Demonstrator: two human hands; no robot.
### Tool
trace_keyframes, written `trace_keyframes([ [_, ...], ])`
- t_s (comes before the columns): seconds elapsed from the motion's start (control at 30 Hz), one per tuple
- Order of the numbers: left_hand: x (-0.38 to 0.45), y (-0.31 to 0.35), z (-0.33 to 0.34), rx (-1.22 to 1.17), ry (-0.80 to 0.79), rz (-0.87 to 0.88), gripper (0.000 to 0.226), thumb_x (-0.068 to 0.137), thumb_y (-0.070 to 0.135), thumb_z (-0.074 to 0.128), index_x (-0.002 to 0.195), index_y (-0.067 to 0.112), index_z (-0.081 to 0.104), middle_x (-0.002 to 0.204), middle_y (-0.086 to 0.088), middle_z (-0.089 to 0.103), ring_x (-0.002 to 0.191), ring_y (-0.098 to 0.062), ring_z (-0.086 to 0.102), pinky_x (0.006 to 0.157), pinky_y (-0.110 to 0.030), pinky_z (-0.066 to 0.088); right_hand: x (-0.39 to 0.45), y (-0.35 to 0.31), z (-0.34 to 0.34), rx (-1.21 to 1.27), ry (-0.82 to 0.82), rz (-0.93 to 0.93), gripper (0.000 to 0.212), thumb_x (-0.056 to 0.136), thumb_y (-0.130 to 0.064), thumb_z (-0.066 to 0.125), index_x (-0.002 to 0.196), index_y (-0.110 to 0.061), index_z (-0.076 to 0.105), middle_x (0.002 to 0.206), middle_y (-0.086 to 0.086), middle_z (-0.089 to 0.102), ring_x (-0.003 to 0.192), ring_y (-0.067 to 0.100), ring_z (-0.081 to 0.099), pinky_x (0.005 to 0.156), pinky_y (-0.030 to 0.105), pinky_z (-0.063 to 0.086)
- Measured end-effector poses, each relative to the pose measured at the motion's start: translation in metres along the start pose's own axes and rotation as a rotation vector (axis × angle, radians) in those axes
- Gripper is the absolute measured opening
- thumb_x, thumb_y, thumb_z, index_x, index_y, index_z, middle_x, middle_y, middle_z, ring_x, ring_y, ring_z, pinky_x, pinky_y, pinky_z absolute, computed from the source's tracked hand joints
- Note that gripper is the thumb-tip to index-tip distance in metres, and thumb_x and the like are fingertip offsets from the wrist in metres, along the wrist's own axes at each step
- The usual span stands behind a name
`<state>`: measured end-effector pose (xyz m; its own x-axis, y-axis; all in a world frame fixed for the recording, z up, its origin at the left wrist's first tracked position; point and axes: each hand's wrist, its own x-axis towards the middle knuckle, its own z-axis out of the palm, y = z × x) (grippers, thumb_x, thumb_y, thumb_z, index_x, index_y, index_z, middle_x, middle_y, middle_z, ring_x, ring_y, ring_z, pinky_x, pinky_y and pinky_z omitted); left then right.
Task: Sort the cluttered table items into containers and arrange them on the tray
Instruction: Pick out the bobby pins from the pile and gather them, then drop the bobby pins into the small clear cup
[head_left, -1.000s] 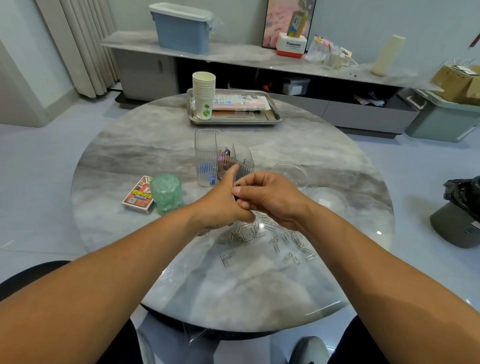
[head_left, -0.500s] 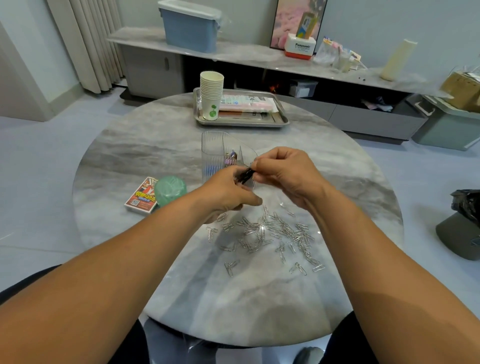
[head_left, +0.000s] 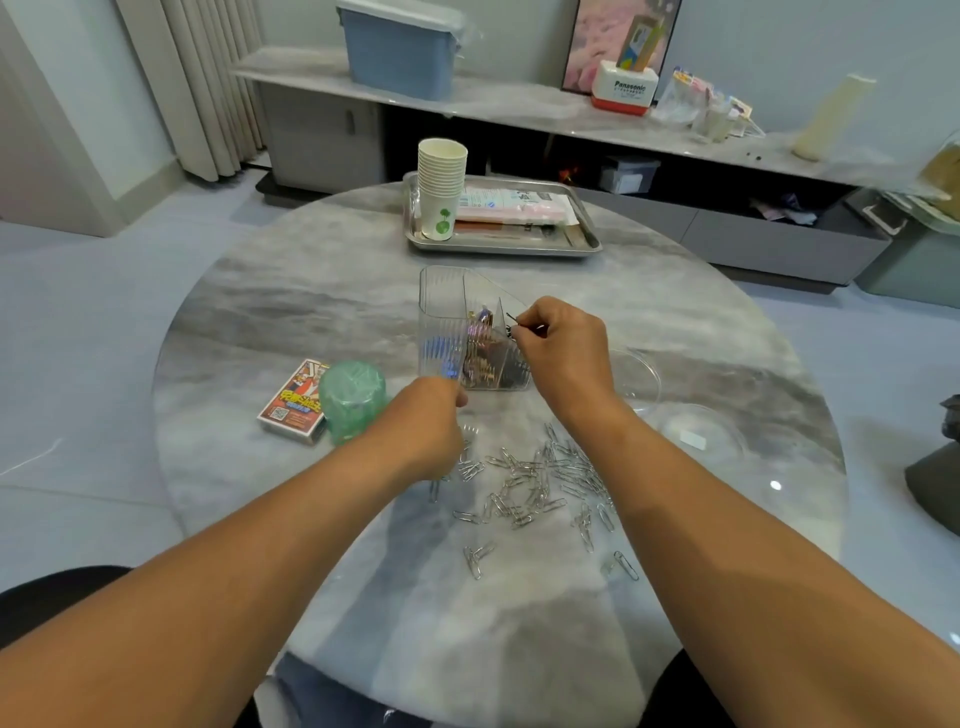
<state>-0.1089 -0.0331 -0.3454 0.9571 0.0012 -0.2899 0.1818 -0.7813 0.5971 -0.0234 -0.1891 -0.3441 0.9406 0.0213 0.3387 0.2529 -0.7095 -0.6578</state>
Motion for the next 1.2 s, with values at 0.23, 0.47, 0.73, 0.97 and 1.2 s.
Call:
trace_keyframes([
  [0.23,-0.017,-0.023,0.042,0.0,0.14,0.216,0.051,0.108,0.034,0.036,0.155,0.014,0.033,0.159,-0.004,0.034,0.145,-0.021,0.033,0.118,-0.031,0.026,0.006,-0.001,-0.005,-0.056,-0.157,0.06,0.025,0.097,-0.032,0.066,0.075,-0.023,0.073,0.067,-0.009,0.068,0.065,0.014,0.062,0.062,0.032,0.049],
  [0.47,-0.02,-0.035,0.08,0.242,0.132,0.221,0.071,0.103,0.061,0.016,0.162,0.022,0.002,0.17,-0.002,-0.007,0.155,-0.015,-0.013,0.124,-0.034,-0.013,-0.006,-0.005,-0.018,-0.055,-0.313,-0.04,0.041,0.107,-0.033,0.036,0.143,-0.032,0.056,0.12,0.004,0.073,0.106,0.024,0.065,0.093,0.04,0.051],
  [0.73,-0.024,-0.029,0.089,0.286,0.063,0.398,0.075,0.1,0.068,0.008,0.162,0.028,-0.002,0.17,0.004,-0.008,0.153,-0.007,-0.014,0.121,-0.028,-0.017,-0.022,0.001,-0.034,0.064,-0.207,-0.054,0.042,0.107,-0.021,0.035,0.146,-0.026,0.049,0.139,0.001,0.062,0.123,0.018,0.06,0.106,0.041,0.048],
  [0.97,-0.022,-0.02,0.084,0.135,0.03,0.439,0.069,0.103,0.064,0.016,0.162,0.033,0.0,0.169,0.011,-0.008,0.152,0.0,-0.012,0.121,-0.022,-0.008,-0.086,0.014,-0.052,0.231,-0.126,0.074,0.034,0.106,-0.018,0.042,0.132,-0.024,0.064,0.116,-0.009,0.07,0.111,-0.003,0.062,0.098,0.021,0.049],
  [1.2,-0.007,-0.013,0.092,0.257,0.097,0.401,0.068,0.103,0.062,0.011,0.162,0.03,0.002,0.17,0.006,-0.006,0.154,-0.006,-0.011,0.124,-0.03,-0.008,-0.147,0.054,-0.075,-0.012,-0.03,0.129,0.032,0.108,-0.029,0.039,0.13,-0.02,0.061,0.119,-0.015,0.056,0.111,-0.003,0.048,0.099,0.012,0.033],
])
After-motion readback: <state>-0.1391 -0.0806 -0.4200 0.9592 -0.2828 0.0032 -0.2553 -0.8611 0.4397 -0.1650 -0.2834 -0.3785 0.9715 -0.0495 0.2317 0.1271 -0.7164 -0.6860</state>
